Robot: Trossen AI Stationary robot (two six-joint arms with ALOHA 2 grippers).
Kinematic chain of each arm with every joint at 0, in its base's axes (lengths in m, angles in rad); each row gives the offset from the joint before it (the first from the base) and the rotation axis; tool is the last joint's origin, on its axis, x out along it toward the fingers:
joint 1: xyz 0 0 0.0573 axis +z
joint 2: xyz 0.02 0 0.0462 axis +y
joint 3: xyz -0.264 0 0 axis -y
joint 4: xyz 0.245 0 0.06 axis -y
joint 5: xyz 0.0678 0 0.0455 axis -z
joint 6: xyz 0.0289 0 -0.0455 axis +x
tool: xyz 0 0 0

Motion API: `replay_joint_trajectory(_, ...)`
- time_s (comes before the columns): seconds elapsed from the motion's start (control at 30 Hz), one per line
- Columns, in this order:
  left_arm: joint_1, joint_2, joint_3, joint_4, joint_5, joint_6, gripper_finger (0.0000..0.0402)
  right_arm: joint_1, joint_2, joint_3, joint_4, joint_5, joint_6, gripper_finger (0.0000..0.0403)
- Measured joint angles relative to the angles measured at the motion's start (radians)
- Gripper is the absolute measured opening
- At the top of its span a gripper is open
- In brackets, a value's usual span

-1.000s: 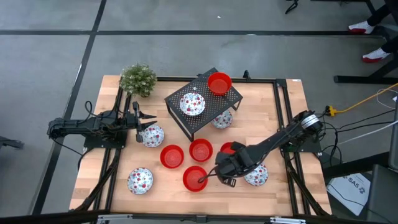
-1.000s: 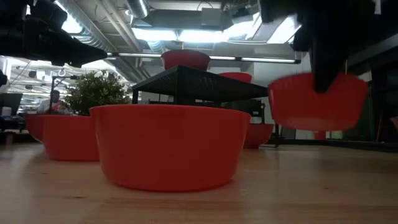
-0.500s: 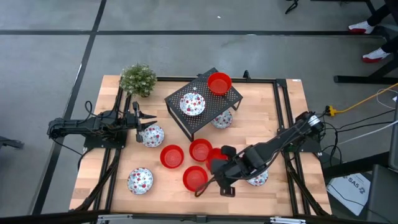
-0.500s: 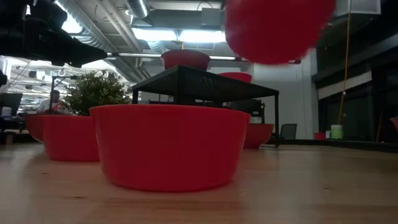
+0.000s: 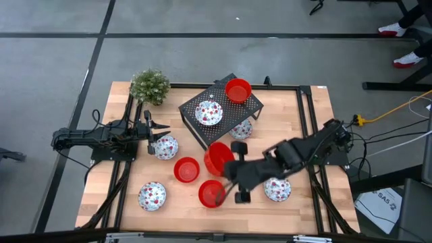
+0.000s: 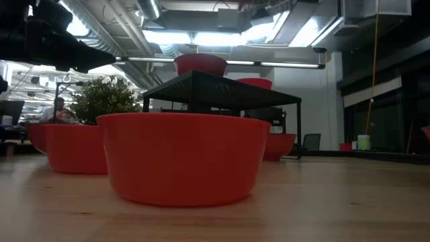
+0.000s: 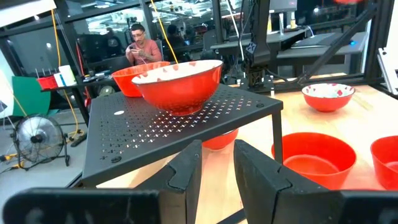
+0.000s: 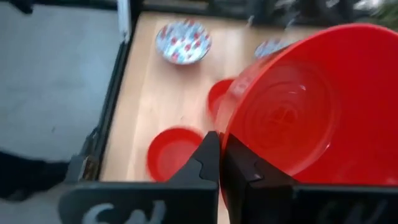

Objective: Pick & Place Mini bowls
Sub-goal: Stack the red bowl on the red bowl on the shelf

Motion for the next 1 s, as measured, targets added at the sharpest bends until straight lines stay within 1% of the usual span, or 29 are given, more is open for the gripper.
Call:
replay_joint_trajectory(0.2,0.0,0.0,0.0,0.0,0.0,0.0,0.0088,-0.091,-0.001,0.042,-0.001,0.001,-0.101,0.0002)
replay_joint_trajectory(0.47,0.0,0.0,0.0,0.0,0.0,0.0,0.0088,-0.229,-0.001,0.045,-0.022,0.0,-0.238,0.0002)
replay_joint_trajectory(0.77,0.0,0.0,0.0,0.0,0.0,0.0,0.0088,-0.406,-0.001,0.045,-0.127,0.0,-0.263,0.0005)
replay_joint_trajectory(1.0,0.0,0.0,0.0,0.0,0.0,0.0,0.0088,-0.519,-0.001,0.045,-0.192,-0.001,-0.262,0.0007)
